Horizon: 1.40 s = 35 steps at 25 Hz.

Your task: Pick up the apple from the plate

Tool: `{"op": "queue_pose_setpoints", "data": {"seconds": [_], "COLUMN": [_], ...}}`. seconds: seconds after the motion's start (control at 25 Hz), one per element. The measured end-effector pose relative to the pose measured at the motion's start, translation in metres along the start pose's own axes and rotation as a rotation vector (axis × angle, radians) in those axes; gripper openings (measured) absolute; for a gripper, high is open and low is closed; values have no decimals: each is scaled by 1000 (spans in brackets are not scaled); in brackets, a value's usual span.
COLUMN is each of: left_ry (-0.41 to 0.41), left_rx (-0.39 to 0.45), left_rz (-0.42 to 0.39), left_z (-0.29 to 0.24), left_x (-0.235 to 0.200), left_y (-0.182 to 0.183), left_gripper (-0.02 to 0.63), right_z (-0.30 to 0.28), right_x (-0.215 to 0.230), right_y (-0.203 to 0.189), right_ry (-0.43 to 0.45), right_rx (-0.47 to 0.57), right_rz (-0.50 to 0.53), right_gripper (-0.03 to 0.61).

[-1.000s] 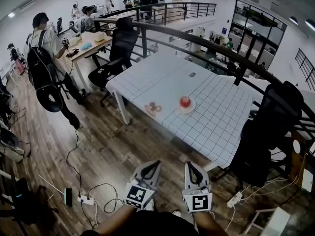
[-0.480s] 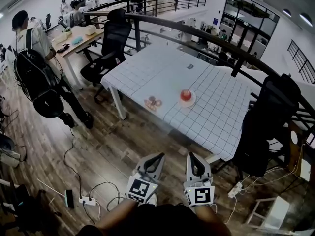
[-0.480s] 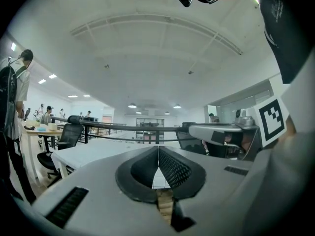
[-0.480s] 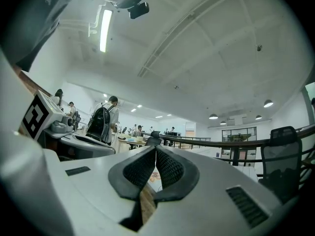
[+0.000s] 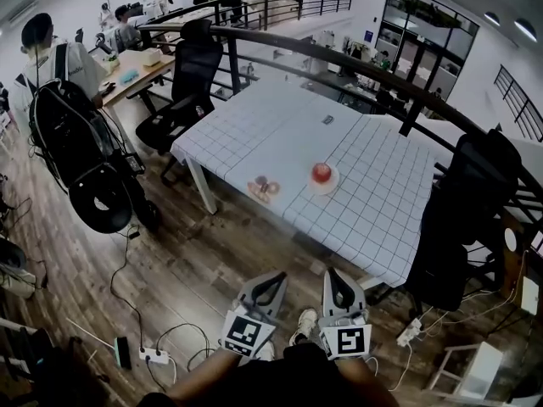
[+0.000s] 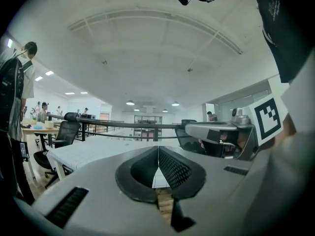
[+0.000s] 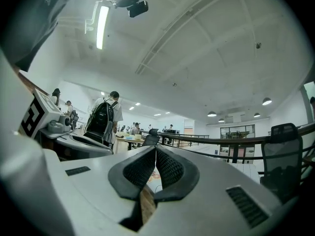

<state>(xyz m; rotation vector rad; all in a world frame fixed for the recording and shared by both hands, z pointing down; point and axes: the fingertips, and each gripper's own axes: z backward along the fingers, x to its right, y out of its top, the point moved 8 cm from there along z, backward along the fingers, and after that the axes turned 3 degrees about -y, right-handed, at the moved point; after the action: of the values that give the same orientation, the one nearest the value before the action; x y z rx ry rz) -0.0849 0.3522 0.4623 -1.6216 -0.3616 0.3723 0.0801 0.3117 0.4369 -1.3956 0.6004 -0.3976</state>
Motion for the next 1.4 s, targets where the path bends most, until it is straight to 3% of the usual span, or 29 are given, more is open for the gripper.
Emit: {"op": "queue_pose_setpoints", "data": {"seconds": [0.6, 1.0, 1.4], "left_ry": [75, 121, 96], "left_rx": [-66, -115, -143], "left_rz": [1, -4, 12], "left_z": [-139, -196, -237], "left_x": [-53, -68, -104], "left_y": [6, 9, 4], "left_gripper": [23, 23, 23], "right_z": [-114, -155, -198], "right_x": [93, 146, 169], "right_y": [-37, -50, -68], "right_ry": [77, 121, 103], "right_rx": [12, 23, 2], "right_rz": [-87, -127, -149], "right_gripper": [23, 25, 23]}}
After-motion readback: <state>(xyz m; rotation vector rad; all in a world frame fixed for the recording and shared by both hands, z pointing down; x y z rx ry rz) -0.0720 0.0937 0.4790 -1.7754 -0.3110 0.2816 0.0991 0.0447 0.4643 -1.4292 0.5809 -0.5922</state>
